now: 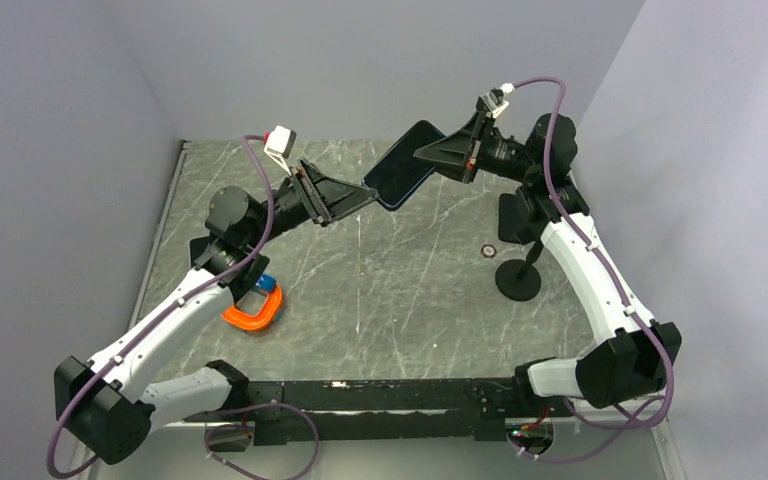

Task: Take the phone out of the phone case
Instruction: Remove the phone case from the phone.

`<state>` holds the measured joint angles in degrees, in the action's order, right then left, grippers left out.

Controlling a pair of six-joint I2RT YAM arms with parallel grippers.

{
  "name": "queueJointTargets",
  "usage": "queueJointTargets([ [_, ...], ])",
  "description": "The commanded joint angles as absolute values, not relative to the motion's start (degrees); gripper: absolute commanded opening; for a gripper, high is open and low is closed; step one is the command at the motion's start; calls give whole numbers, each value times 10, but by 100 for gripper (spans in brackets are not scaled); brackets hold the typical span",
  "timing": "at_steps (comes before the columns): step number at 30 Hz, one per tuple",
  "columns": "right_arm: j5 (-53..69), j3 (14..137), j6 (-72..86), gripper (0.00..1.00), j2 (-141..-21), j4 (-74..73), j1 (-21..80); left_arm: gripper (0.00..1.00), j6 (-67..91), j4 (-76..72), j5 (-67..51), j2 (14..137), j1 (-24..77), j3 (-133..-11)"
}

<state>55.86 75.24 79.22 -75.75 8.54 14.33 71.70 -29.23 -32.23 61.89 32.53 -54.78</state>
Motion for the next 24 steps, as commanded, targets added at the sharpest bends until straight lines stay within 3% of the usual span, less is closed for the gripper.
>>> queueJointTargets([
  [1, 571, 794, 731, 0, -749, 47, 169, 55, 731, -313, -310, 624, 326, -566],
  [12, 677, 914, 464, 0, -803, -194, 181, 40, 678, -212, -377, 627, 303, -589],
  [17, 704, 920, 434, 0, -805, -202, 182, 39, 694, -236, -403, 629, 290, -586],
  [24, 735, 956, 421, 0, -834, -202, 217, 28, 683, -208, -482, 683, 309, -642],
])
